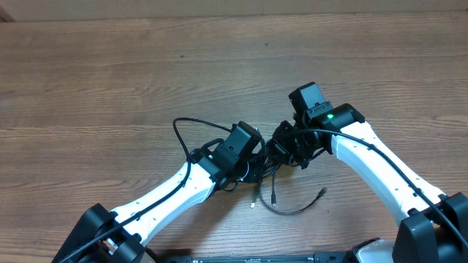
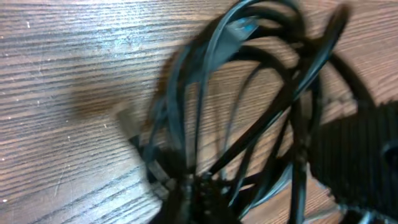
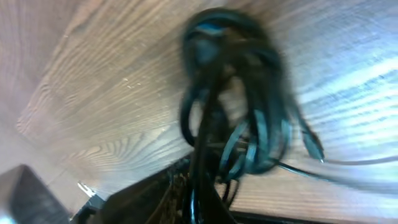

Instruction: Untangle cables

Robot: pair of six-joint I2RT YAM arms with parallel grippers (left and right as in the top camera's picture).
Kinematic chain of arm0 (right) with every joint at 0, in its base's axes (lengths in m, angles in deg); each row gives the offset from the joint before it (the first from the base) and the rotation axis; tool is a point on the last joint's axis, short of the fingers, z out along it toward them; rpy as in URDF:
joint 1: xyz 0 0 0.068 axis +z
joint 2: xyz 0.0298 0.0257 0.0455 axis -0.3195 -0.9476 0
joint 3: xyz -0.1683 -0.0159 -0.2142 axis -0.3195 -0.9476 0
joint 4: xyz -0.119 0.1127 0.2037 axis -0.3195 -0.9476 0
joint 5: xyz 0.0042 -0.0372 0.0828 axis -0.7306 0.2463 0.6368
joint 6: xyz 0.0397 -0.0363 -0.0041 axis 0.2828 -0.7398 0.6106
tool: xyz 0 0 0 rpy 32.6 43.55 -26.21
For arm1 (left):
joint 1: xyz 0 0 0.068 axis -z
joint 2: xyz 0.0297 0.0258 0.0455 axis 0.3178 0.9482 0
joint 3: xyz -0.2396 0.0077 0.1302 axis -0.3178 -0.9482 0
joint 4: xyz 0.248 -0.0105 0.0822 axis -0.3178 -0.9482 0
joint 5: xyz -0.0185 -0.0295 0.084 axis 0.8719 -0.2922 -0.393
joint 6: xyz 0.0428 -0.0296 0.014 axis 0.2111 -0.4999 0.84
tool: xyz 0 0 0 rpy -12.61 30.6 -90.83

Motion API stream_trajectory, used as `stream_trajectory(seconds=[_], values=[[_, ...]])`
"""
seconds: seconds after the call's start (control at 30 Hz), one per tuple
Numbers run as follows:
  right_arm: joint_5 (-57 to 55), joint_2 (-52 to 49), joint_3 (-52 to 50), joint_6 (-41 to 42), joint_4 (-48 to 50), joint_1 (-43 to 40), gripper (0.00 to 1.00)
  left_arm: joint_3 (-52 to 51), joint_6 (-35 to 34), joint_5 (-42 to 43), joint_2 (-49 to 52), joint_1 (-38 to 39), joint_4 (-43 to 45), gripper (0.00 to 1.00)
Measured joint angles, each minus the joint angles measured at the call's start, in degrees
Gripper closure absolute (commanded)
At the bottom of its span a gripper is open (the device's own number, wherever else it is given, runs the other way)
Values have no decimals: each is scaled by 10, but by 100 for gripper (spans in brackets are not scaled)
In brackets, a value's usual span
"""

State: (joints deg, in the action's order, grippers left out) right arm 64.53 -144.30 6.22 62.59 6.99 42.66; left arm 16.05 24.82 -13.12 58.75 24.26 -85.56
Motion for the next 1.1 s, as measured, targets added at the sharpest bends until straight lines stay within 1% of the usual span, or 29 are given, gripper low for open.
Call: stream_trajectory(seconds=[0.07, 0.17, 0.33, 0.47, 0.5, 0.53, 0.57, 0.67, 0.7, 0.73, 0.77, 0.8, 0.83, 0.9, 0.93, 1.0, 1.03, 1.1], values=[[-7, 0, 0, -1, -19, 0, 96, 0, -4, -6, 0, -5, 0, 96], [-14, 0, 0, -14, -39, 0, 96, 0, -27, -7, 0, -27, 0, 96], [-33, 0, 0, -35, -70, 0, 96, 0, -50, -3, 0, -119, -1, 96], [-94, 0, 0, -36, -114, 0, 96, 0, -54, 23, -1, -203, -11, 96], [-116, 0, 0, -33, -124, 0, 91, 0, -54, 33, -2, -221, -14, 96], [-131, 0, 0, -30, -129, 0, 83, 0, -51, 45, -2, -238, -16, 92], [-146, 0, 0, -28, -132, 0, 69, 0, -43, 61, -3, -252, -16, 78], [-173, 0, 0, -37, -132, 0, 33, 0, -20, 110, -3, -283, -19, 45], [-179, 0, 0, -40, -133, 0, 24, 0, -13, 123, -3, -287, -22, 36], [-184, 0, 0, -45, -136, 0, 17, 0, -9, 135, -3, -290, -27, 29], [-189, 0, 0, -50, -138, 0, 12, 0, -6, 144, -3, -290, -31, 26], [-194, 0, 0, -55, -142, 0, 8, 0, -3, 150, -3, -290, -36, 25], [-202, 0, 0, -56, -148, 0, 7, 0, 2, 156, -3, -290, -42, 24], [-214, 0, 0, -53, -158, 0, 8, 0, 3, 164, -3, -290, -48, 25], [-219, 0, -3, -46, -156, 0, 11, 0, 3, 167, -3, -290, -51, 25], [-227, 1, -15, -36, -140, 0, 20, 0, 3, 170, -4, -290, -54, 25], [-229, 2, -26, -30, -125, 0, 25, 0, 3, 171, -4, -290, -56, 25], [-228, 2, -53, -20, -90, 0, 32, 0, 3, 173, -5, -290, -60, 26]])
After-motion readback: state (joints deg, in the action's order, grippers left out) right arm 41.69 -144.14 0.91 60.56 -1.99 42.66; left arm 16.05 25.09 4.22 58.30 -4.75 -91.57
